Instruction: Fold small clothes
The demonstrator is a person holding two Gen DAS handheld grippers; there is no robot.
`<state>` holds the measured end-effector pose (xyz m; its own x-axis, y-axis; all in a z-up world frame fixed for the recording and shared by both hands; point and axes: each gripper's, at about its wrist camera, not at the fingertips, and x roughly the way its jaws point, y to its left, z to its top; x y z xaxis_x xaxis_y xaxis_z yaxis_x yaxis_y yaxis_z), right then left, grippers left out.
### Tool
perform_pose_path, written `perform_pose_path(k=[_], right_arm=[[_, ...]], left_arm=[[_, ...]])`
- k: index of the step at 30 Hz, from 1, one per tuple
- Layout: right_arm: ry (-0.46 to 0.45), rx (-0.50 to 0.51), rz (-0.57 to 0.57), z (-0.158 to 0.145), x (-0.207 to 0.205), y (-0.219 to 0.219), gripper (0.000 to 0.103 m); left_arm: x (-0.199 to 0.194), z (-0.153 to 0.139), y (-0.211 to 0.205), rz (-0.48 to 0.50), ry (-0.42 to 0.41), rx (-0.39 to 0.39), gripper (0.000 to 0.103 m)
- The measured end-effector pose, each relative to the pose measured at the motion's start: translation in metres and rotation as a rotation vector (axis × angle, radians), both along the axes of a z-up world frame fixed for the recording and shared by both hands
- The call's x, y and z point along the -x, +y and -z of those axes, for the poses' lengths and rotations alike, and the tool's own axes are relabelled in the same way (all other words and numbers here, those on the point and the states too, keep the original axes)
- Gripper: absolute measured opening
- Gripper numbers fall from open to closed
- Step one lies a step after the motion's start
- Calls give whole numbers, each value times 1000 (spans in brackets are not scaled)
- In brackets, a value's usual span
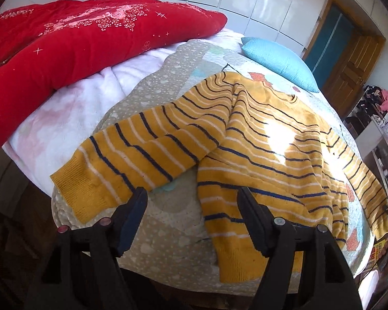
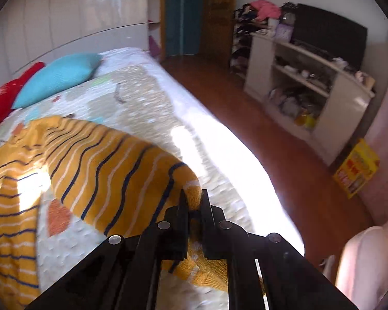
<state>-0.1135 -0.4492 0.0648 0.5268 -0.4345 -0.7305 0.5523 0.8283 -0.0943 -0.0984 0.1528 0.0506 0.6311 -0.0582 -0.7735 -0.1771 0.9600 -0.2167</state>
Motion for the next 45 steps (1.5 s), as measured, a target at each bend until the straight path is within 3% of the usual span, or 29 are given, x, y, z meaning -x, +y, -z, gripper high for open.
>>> perform_pose_path(k=[2, 4, 5, 6, 8, 11, 13, 14, 15, 16, 17, 19, 25, 28, 29, 30, 32, 35, 38, 43, 44, 45], right_arm=[[48, 3, 83, -1, -7, -16, 20], [-11, -96, 46, -8, -1, -5, 34], [-47, -158, -13, -10, 3, 9, 58], [-76, -232, -90, -8, 4, 29, 72], [-99, -397, -272, 6, 4, 77, 72], [-51, -586, -461, 38, 0, 148, 72], [-9, -607, -515, 57, -6, 187, 69], [4, -587, -522, 63, -10, 201, 62], [0, -552, -529, 64, -14, 213, 38], [-4, -539, -554, 64, -19, 222, 21], [-9, -568, -573, 64, -20, 226, 12], [-31, -600, -566, 60, -17, 218, 12], [17, -577, -490, 65, 32, 184, 6], [-46, -560, -474, 54, 50, 162, 8], [-82, -561, -416, 50, 53, 144, 16], [-117, -582, -348, 50, 54, 122, 41], [-191, -634, -203, 54, 56, 75, 64], [-257, -638, -28, 66, 53, 20, 63], [-353, -726, 54, 73, 46, -19, 62], [-414, -700, 172, 70, 23, -50, 62], [-415, -708, 182, 70, 18, -56, 56], [-414, -714, 191, 69, 13, -60, 32]], left_arm=[[0, 3, -1, 4, 7, 1, 72], [0, 7, -2, 10, 13, 2, 73], [0, 11, -3, 11, 19, 0, 75], [0, 16, -5, 13, 29, 2, 75], [-2, 26, -9, 31, 62, 19, 75], [0, 33, -19, 65, 82, 33, 75], [3, 32, -25, 83, 76, 32, 75], [3, 31, -27, 90, 72, 33, 75], [3, 29, -29, 98, 70, 34, 75], [3, 27, -31, 106, 67, 35, 75], [3, 25, -34, 112, 63, 35, 75], [4, 20, -36, 120, 54, 35, 75], [6, 19, -39, 123, 57, 53, 75], [4, 24, -42, 131, 88, 53, 75], [3, 25, -44, 133, 90, 52, 75], [3, 24, -45, 136, 88, 49, 75], [2, 23, -47, 138, 81, 46, 75], [-2, 24, -50, 145, 87, 38, 75], [-9, 30, -54, 153, 116, 33, 75], [-15, 33, -61, 157, 141, 38, 75], [-16, 32, -63, 157, 140, 30, 75], [-17, 31, -65, 157, 140, 23, 75]])
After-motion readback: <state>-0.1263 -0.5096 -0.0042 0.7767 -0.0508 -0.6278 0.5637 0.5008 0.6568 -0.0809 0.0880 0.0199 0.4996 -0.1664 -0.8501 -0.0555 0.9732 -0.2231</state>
